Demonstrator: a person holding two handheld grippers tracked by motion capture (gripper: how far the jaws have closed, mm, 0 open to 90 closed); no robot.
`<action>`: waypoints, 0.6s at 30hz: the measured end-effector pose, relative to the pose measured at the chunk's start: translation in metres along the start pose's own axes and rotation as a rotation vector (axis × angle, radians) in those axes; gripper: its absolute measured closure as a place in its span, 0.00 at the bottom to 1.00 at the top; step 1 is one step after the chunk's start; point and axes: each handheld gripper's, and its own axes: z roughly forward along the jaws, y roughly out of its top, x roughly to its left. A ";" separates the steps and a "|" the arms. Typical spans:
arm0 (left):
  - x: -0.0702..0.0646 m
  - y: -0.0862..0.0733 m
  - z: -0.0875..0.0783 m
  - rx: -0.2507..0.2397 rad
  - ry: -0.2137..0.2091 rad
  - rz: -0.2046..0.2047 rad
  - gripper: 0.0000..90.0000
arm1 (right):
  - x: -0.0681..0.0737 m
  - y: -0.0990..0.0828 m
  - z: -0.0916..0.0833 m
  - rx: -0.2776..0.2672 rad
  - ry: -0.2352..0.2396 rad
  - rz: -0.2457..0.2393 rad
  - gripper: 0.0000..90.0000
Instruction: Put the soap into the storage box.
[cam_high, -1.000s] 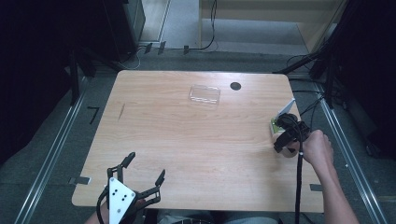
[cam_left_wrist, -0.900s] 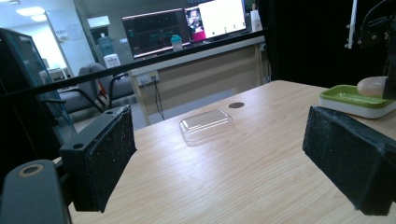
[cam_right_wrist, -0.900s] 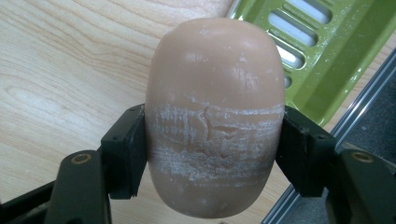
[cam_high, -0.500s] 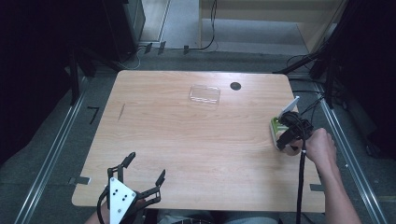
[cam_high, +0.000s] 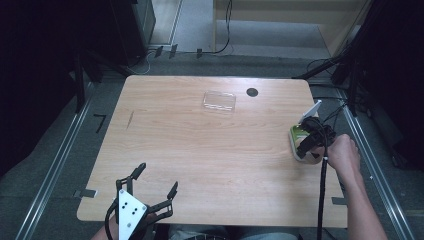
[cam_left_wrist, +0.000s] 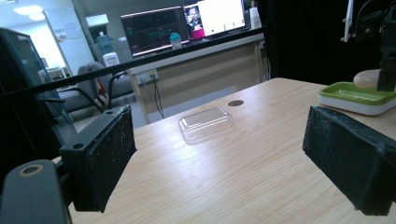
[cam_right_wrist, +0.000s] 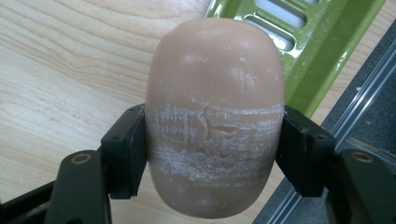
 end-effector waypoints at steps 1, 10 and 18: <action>0.000 0.000 0.000 0.000 0.000 0.000 0.11 | -0.001 0.000 0.000 0.002 0.001 -0.003 0.37; 0.000 0.000 0.001 0.003 -0.002 0.002 0.11 | -0.007 0.006 0.001 0.009 0.000 0.005 0.37; 0.000 0.000 0.001 0.003 -0.003 0.002 0.11 | -0.014 0.010 0.000 0.004 0.005 0.032 0.37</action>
